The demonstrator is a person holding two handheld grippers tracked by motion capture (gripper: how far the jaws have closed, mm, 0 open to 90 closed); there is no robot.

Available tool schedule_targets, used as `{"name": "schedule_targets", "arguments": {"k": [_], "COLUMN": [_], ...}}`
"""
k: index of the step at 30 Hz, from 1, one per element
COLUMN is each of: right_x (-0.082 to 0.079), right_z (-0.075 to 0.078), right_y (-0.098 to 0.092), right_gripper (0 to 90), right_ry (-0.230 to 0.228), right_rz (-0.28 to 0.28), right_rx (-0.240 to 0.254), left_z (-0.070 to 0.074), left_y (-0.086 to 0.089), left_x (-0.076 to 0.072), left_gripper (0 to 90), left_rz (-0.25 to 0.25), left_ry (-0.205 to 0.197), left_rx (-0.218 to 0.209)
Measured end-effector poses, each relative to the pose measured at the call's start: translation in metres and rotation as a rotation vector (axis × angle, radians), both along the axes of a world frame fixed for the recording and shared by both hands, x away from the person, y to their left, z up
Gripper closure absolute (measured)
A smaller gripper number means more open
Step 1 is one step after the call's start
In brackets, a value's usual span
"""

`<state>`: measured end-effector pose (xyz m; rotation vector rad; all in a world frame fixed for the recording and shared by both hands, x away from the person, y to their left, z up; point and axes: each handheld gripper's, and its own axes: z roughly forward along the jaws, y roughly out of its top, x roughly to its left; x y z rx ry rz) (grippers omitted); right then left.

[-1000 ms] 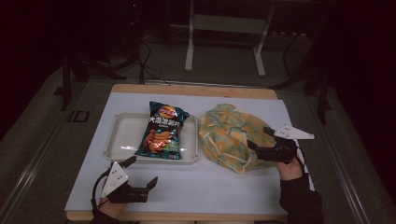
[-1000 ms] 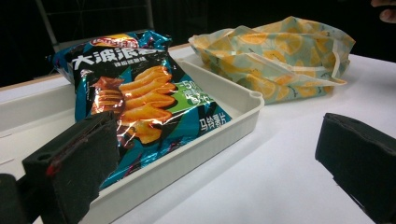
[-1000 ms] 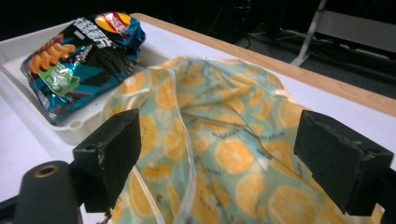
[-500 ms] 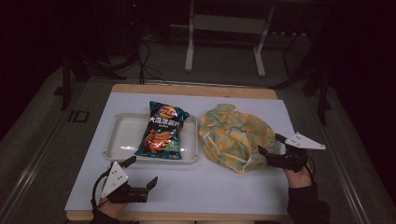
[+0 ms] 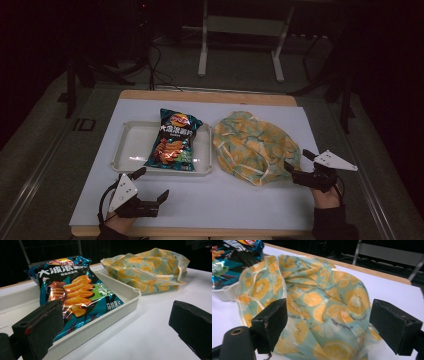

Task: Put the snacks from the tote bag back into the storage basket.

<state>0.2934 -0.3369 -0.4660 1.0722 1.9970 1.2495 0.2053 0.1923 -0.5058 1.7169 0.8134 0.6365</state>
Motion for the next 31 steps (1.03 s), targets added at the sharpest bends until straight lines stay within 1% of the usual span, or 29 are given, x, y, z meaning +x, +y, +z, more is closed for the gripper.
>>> {"name": "schedule_targets", "arguments": {"k": [2, 7, 9, 14, 19, 23, 31], "right_x": [-0.0019, -0.0058, -0.0071, -0.0071, -0.0069, -0.0067, -0.0058], "right_z": [-0.0012, -0.0059, -0.0074, -0.007, -0.0081, -0.0084, -0.0103], "right_y": [-0.0016, -0.0044, -0.0049, -0.0064, -0.0061, -0.0052, -0.0028], "right_gripper": [14.6, 14.6, 14.6, 14.6, 14.6, 14.6, 14.6], "right_ry": [-0.007, 0.0, -0.007, -0.017, -0.022, -0.027, -0.029], "right_rz": [-0.005, -0.016, -0.025, -0.041, -0.037, -0.031, -0.029], "right_rx": [-0.001, -0.004, -0.008, 0.006, 0.019, 0.019, 0.002], "left_z": [-0.0001, 0.0, 0.0, -0.0001, -0.0003, -0.0004, -0.0005], "left_y": [-0.0001, 0.0002, 0.0002, 0.0002, -0.0004, -0.0001, -0.0003], "left_x": [-0.0001, -0.0003, -0.0004, -0.0007, -0.001, -0.001, -0.0012], "left_gripper": [0.0, 0.0, 0.0, 0.0, 0.0, 0.0, 0.0], "left_rz": [0.0, -0.001, -0.001, -0.001, -0.003, -0.002, -0.004], "left_ry": [0.0, -0.001, 0.0, 0.001, 0.002, 0.003, 0.004], "left_rx": [0.001, 0.002, 0.001, 0.002, 0.001, 0.001, 0.004]}}
